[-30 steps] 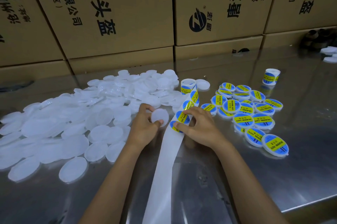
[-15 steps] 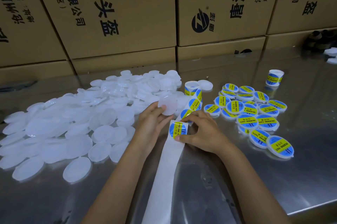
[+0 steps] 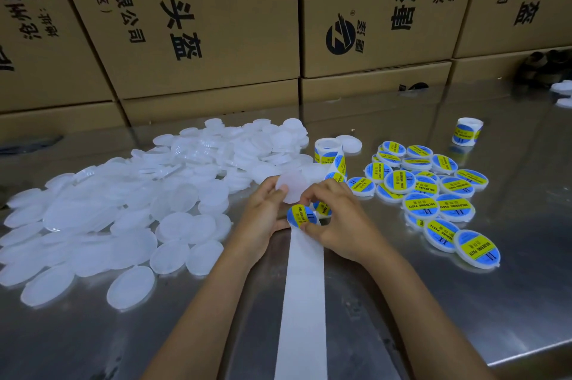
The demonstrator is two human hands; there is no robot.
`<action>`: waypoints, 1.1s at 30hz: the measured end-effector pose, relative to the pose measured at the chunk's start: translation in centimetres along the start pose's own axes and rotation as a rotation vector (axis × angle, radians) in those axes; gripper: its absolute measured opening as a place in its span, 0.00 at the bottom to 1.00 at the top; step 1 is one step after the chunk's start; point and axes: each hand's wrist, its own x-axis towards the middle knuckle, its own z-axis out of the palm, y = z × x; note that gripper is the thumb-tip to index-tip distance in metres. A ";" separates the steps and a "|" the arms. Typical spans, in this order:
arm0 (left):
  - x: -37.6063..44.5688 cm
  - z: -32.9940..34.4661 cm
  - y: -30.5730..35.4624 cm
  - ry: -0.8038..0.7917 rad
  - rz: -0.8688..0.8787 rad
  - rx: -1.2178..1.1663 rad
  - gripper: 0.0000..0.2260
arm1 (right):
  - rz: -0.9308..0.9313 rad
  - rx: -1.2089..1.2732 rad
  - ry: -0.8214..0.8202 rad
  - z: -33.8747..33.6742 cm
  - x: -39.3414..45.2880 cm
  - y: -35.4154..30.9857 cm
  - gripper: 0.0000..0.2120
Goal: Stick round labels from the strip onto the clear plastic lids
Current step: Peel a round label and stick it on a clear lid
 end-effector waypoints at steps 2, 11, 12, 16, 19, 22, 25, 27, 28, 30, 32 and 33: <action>0.0 0.0 -0.1 -0.013 -0.002 0.018 0.11 | -0.017 0.071 0.004 0.0 -0.1 -0.3 0.14; 0.4 -0.1 -0.2 -0.020 -0.060 -0.046 0.10 | 0.229 0.630 0.079 -0.6 0.5 -1.1 0.08; 0.4 -0.2 -0.2 -0.046 -0.065 -0.092 0.10 | 0.277 0.738 0.096 -0.7 0.5 -1.2 0.06; 0.1 -0.3 0.2 -0.148 -0.085 -0.233 0.14 | 0.375 0.947 0.184 -0.9 0.6 -1.3 0.05; -0.2 0.2 0.7 -0.196 -0.088 -0.303 0.13 | 0.401 0.915 0.233 -0.5 0.7 -1.3 0.05; -0.7 0.8 0.9 -0.231 -0.083 -0.312 0.13 | 0.407 0.850 0.275 -0.3 0.8 -1.2 0.07; -1.0 1.0 1.0 -0.247 -0.066 -0.296 0.13 | 0.398 0.822 0.294 -0.2 0.9 -1.2 0.08; -1.1 1.1 1.0 -0.242 -0.059 -0.290 0.13 | 0.390 0.812 0.295 -0.2 0.9 -1.1 0.08; -1.1 1.2 1.0 -0.240 -0.056 -0.293 0.13 | 0.388 0.806 0.298 -0.2 0.9 -1.1 0.08; -1.1 1.2 0.9 -0.245 -0.054 -0.292 0.13 | 0.383 0.789 0.308 -0.1 0.9 -1.1 0.08; -1.1 1.2 0.9 -0.250 -0.055 -0.290 0.14 | 0.373 0.776 0.317 -0.1 0.9 -1.0 0.06; -1.1 1.2 0.9 -0.250 -0.055 -0.285 0.14 | 0.367 0.770 0.320 0.0 1.0 -1.0 0.06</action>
